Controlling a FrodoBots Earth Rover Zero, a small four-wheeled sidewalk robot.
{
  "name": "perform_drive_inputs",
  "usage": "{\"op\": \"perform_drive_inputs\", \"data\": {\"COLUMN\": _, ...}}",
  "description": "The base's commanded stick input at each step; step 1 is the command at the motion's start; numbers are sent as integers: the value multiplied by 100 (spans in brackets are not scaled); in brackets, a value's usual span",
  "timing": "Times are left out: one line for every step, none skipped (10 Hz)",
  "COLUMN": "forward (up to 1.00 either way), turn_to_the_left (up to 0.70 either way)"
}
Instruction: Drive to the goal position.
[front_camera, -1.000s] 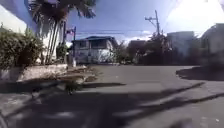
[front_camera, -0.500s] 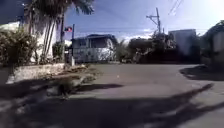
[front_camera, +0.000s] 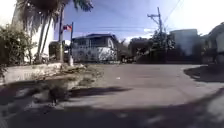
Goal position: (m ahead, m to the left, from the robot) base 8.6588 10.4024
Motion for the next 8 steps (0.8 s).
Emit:
{"op": "perform_drive_inputs", "data": {"forward": 70, "turn_to_the_left": -3}}
{"op": "perform_drive_inputs", "data": {"forward": 70, "turn_to_the_left": -3}}
{"op": "perform_drive_inputs", "data": {"forward": 70, "turn_to_the_left": -3}}
{"op": "perform_drive_inputs", "data": {"forward": 70, "turn_to_the_left": -3}}
{"op": "perform_drive_inputs", "data": {"forward": 70, "turn_to_the_left": -3}}
{"op": "perform_drive_inputs", "data": {"forward": 70, "turn_to_the_left": -3}}
{"op": "perform_drive_inputs", "data": {"forward": 70, "turn_to_the_left": -3}}
{"op": "perform_drive_inputs", "data": {"forward": 70, "turn_to_the_left": -3}}
